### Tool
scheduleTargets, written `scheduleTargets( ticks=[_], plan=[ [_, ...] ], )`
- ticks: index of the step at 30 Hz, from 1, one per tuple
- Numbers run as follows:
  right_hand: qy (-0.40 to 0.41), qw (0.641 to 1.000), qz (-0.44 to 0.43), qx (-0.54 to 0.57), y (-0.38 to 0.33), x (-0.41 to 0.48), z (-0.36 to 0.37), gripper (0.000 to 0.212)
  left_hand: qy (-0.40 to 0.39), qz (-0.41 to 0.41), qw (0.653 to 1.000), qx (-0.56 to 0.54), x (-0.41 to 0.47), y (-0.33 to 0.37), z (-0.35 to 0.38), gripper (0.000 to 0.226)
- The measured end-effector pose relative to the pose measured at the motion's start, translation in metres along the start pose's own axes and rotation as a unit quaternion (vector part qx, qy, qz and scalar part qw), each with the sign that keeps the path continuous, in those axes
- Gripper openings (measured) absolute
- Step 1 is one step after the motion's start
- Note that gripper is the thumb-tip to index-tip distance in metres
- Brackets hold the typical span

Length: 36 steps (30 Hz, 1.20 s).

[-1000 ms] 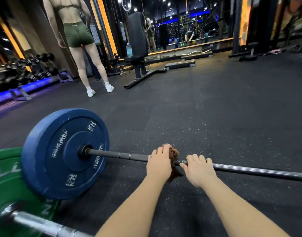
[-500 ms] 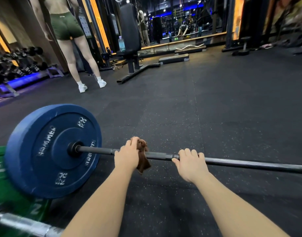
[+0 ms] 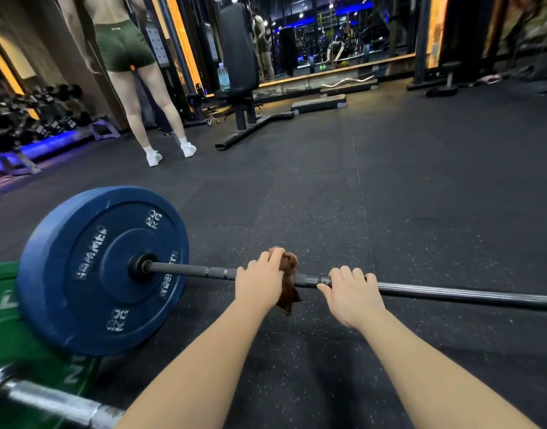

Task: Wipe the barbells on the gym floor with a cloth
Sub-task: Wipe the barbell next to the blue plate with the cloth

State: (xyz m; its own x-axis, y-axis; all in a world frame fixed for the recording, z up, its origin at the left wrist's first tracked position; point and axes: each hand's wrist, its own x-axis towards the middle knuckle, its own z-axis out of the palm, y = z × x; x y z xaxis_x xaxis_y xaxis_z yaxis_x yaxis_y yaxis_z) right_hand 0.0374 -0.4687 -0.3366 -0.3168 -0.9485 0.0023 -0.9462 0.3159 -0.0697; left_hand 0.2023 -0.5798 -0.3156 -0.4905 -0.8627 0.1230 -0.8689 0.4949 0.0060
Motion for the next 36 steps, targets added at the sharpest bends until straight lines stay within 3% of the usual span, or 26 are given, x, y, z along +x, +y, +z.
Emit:
scheduleTargets(
  ticks=[6,13,17,23,29,36],
  plan=[
    [-0.004,1.000,0.005,-0.003,0.001,0.001,0.003,0.047,-0.040,-0.054,0.997,-0.044,0.013,-0.036,-0.007,0.033],
    [-0.002,1.000,0.004,-0.007,0.001,0.001,0.005,0.046,-0.044,-0.144,0.989,-0.003,0.017,-0.080,-0.008,0.040],
    [-0.019,1.000,0.006,-0.002,0.002,0.002,0.001,0.047,-0.036,-0.122,0.991,-0.030,0.010,-0.068,-0.006,0.040],
    [-0.066,0.998,0.008,0.015,0.002,0.008,-0.008,0.048,-0.066,0.001,0.994,-0.086,-0.011,0.001,-0.014,0.044],
    [-0.080,0.997,0.005,0.012,0.001,0.001,-0.018,0.049,-0.105,-0.007,0.994,-0.026,-0.031,0.018,-0.042,0.039],
    [-0.072,0.997,0.011,0.012,-0.001,-0.002,-0.016,0.050,-0.085,-0.007,0.996,-0.040,-0.033,0.012,-0.026,0.056]
  ],
)
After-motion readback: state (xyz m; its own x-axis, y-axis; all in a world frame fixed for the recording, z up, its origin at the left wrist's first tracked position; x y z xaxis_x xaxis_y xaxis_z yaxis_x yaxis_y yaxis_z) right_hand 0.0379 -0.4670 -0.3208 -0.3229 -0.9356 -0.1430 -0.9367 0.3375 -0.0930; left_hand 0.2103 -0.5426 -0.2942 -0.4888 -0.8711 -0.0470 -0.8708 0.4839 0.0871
